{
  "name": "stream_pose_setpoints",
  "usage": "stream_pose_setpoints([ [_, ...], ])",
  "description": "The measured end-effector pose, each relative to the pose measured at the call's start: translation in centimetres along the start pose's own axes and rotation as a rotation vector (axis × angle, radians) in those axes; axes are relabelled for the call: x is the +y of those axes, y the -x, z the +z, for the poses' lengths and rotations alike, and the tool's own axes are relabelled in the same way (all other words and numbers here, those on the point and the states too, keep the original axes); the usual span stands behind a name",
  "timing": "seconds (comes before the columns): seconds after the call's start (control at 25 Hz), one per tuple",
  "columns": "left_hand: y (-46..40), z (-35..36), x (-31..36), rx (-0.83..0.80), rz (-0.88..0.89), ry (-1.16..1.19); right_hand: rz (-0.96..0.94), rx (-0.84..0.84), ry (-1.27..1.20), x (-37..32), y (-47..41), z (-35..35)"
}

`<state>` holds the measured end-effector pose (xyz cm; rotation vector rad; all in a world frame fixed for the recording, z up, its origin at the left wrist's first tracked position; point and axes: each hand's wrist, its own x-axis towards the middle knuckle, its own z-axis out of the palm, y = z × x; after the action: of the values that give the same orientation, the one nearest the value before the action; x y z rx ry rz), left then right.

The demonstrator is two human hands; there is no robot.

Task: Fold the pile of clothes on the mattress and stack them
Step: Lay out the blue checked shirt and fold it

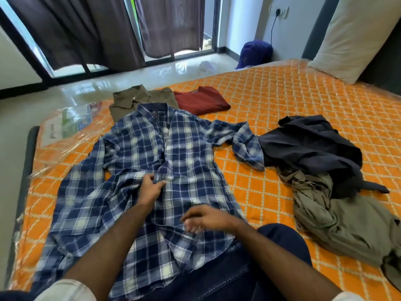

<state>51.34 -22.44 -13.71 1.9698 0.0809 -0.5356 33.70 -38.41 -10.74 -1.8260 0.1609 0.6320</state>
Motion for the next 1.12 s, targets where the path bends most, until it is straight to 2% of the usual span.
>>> stream_pose_setpoints([
  [0.12, -0.2, -1.0, -1.0, -0.028, 0.030, -0.058, 0.086, 0.635, 0.216, 3.3, -0.3, -4.4],
  [0.16, 0.0, -0.9, -1.3, -0.024, 0.110, -0.161, 0.167, 0.739, 0.294, 4.3, 0.0, -5.8],
  [0.2, 0.4, -0.6, -1.4, 0.034, 0.227, -0.320, 0.257, 0.750, 0.334, 5.3, 0.3, -7.1],
  [0.28, 0.6, 1.0, -0.7, 0.190, 0.513, -0.642, 0.366, 0.646, 0.327, 6.5, 0.8, -9.1],
  [0.32, 0.3, 1.8, 0.0, 0.197, 0.605, -0.745, 0.360, 0.577, 0.319, 6.6, 1.0, -9.6],
  [0.4, -1.1, 4.5, 2.6, 0.039, 0.713, -0.845, 0.331, 0.469, 0.358, 6.3, 1.2, -10.5],
  [0.48, -3.1, 7.9, 5.5, -0.163, 0.758, -0.907, 0.307, 0.423, 0.366, 5.9, 1.3, -11.2],
  [0.52, -4.1, 9.8, 6.9, -0.214, 0.766, -0.940, 0.303, 0.418, 0.356, 6.0, 1.3, -11.4],
  [0.6, -6.5, 13.8, 9.7, -0.229, 0.756, -0.992, 0.294, 0.428, 0.337, 6.9, 1.2, -11.8],
  [0.72, -9.8, 17.2, 11.9, -0.154, 0.636, -1.120, 0.293, 0.423, 0.299, 7.6, 0.7, -11.9],
  [0.88, -12.8, 19.9, 13.4, -0.119, 0.593, -1.212, 0.353, 0.268, 0.557, 8.4, 0.0, -12.6],
  [1.0, -15.0, 21.6, 14.7, -0.053, 0.518, -1.057, 0.301, 0.199, 0.489, 9.2, 0.2, -14.2],
  [1.12, -16.0, 23.1, 15.6, 0.011, 0.409, -0.857, 0.287, 0.242, 0.343, 9.5, 0.4, -15.6],
])
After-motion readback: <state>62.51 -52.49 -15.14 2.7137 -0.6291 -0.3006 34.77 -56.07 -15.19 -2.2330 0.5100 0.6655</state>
